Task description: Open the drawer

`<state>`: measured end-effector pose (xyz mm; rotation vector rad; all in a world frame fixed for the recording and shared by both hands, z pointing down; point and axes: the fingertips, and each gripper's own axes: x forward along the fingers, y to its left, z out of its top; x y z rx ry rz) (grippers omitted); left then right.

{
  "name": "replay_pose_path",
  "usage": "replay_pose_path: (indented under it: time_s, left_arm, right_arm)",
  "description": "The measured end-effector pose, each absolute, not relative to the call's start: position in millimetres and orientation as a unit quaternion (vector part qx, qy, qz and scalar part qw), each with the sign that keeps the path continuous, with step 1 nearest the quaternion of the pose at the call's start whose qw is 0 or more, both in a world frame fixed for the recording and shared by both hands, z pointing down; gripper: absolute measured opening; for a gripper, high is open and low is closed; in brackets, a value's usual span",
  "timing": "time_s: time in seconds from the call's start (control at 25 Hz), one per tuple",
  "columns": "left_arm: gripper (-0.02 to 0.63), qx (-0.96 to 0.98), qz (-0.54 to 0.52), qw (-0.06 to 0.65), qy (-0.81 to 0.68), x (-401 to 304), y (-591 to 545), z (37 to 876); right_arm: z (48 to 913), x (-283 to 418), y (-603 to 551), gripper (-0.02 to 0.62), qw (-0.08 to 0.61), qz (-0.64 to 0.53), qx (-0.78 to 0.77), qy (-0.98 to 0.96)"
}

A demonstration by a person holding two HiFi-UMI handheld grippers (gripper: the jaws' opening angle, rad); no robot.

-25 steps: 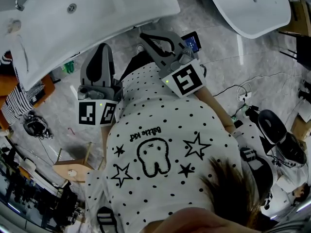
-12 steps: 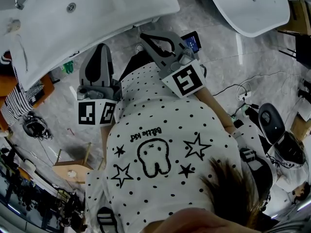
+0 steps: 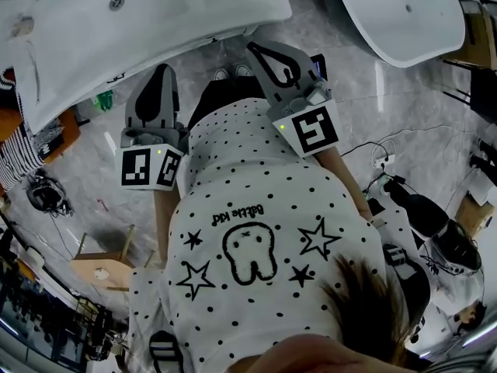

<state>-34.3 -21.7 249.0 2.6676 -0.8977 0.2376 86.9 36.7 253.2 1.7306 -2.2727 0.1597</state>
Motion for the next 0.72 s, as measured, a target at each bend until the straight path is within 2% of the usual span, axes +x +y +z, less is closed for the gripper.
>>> replay_pose_path:
  time_s: [0.24,0.32,0.36,0.72]
  left_arm:
    - [0.013,0.929,0.141,0.152,-0.306,-43,-24,290]
    - [0.066,0.926,0.168,0.157,-0.3,-43,-23,310]
    - [0.071,0.924,0.181,0.16,-0.296,-43,-22,321]
    - [0.072,0.898,0.258,0.211,-0.288,-47,-19,417]
  right_arm:
    - [249,95,44,0.014,0.152,0.047,0.612,-0.775]
    - [248,97,45,0.014,0.156,0.048,0.615,-0.772]
    - [248,98,45,0.014,0.158,0.048,0.617,-0.77]
    - [240,103,45,0.014,0.165,0.049,0.624,-0.762]
